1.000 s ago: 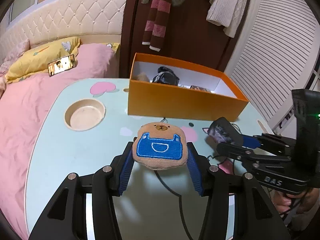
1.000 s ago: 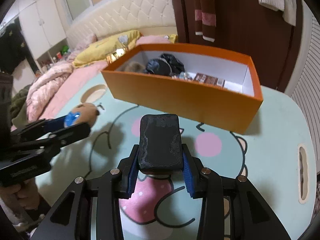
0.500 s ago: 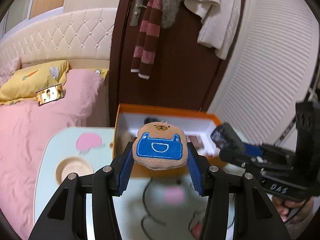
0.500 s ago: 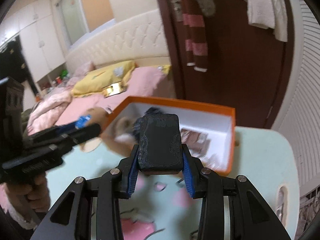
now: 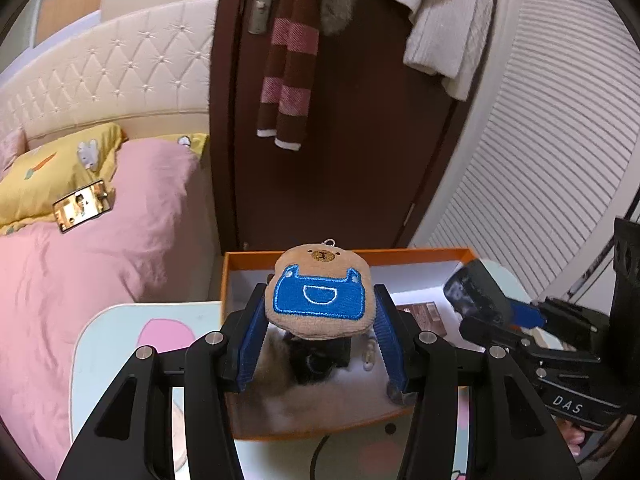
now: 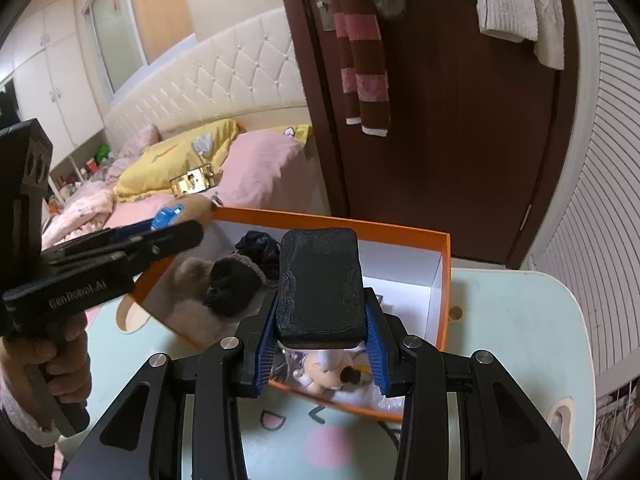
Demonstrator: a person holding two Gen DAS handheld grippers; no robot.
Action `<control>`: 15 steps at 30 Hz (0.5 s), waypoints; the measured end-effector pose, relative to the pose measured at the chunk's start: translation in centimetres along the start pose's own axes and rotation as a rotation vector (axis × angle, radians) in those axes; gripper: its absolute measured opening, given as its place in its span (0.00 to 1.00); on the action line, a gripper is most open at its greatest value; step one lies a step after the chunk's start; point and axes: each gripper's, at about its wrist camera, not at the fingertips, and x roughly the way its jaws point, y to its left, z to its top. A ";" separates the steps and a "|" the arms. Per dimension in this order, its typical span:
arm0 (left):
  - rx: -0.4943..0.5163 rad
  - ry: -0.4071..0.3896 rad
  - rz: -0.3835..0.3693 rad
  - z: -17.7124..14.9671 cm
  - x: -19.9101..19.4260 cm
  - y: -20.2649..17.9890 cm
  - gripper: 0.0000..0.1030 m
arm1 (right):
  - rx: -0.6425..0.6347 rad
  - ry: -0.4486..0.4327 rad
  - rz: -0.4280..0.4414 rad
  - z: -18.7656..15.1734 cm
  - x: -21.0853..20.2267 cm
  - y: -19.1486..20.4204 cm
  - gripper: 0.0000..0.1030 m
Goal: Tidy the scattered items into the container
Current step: 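Lower the bear keychain and phone case into the orange box and open both grippers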
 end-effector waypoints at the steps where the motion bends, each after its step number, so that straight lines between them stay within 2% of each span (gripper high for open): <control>1: -0.001 0.012 0.001 0.0 0.4 0.0 0.50 | 0.001 0.003 -0.002 0.0 0.2 -0.1 0.36; 2: -0.009 0.023 0.002 0.0 0.8 0.0 0.51 | 0.000 0.007 -0.005 0.0 0.4 -0.2 0.37; 5: -0.056 0.074 -0.010 -0.3 1.9 0.8 0.63 | -0.011 0.021 -0.021 -0.1 1.0 -0.4 0.37; 7: -0.071 0.081 -0.033 -0.7 1.9 1.1 0.67 | -0.015 0.024 -0.029 -0.3 1.1 -0.6 0.43; 8: -0.062 0.082 -0.035 -0.9 1.8 1.0 0.68 | -0.013 0.024 -0.028 -0.4 1.1 -0.6 0.47; 13: 0.080 0.095 0.063 -2.0 1.7 -1.0 0.69 | -0.013 0.038 -0.021 -0.6 1.2 -0.8 0.47; 15: 0.110 0.115 0.073 -2.4 1.9 -1.5 0.69 | -0.029 0.054 -0.024 -1.0 1.2 -0.7 0.48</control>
